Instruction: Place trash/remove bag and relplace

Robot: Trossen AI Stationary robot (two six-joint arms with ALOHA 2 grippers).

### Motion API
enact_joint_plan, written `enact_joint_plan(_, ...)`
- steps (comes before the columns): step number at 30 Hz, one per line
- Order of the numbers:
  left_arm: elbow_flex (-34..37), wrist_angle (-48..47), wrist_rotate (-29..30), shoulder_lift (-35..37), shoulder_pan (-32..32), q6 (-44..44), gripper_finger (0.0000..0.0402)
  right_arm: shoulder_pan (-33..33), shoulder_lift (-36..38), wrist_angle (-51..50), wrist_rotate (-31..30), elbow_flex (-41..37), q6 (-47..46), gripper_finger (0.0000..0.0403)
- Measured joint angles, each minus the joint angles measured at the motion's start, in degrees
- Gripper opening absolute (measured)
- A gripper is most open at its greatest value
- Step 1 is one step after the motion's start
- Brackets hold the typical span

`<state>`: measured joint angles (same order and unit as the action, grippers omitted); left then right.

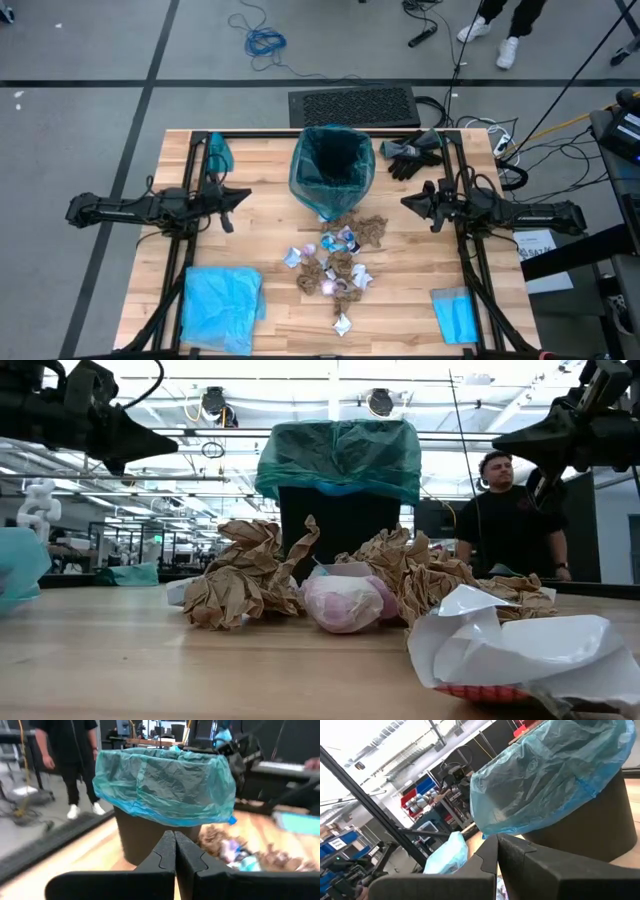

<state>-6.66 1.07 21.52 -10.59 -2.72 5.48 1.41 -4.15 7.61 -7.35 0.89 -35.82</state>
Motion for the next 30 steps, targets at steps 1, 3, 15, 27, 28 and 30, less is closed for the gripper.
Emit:
enact_joint_plan(1, 0.0, -0.07, 0.02, 0.0, 0.01, 0.84, 0.0, 0.0, -0.02, 0.74, 0.05, 0.0, 0.85, 0.0)
enact_joint_plan(3, 0.0, -0.05, 0.0, 0.0, 0.0, 1.67, 0.0, 0.0, 0.03, 2.8, 0.24, 0.0, 2.89, 0.0)
enact_joint_plan(15, -10.02, 2.75, -9.35, -0.73, -0.03, 4.38, 0.0, -0.02, -1.87, 0.24, 3.19, 13.18, 10.11, 0.0)
enact_joint_plan(27, -39.39, -9.93, -9.51, -11.84, 0.02, -7.45, 0.0, -0.02, -19.1, -16.82, 3.0, 45.65, 20.22, 0.0)
enact_joint_plan(28, -42.36, -11.36, -9.51, -13.48, 0.02, -8.01, 0.0, -0.02, -20.91, -18.31, 2.91, 48.44, 20.95, 0.0)
enact_joint_plan(30, -48.62, -15.47, -9.46, -17.12, 0.02, -9.24, 0.0, -0.02, -24.57, -21.62, 2.86, 54.3, 22.15, 0.0)
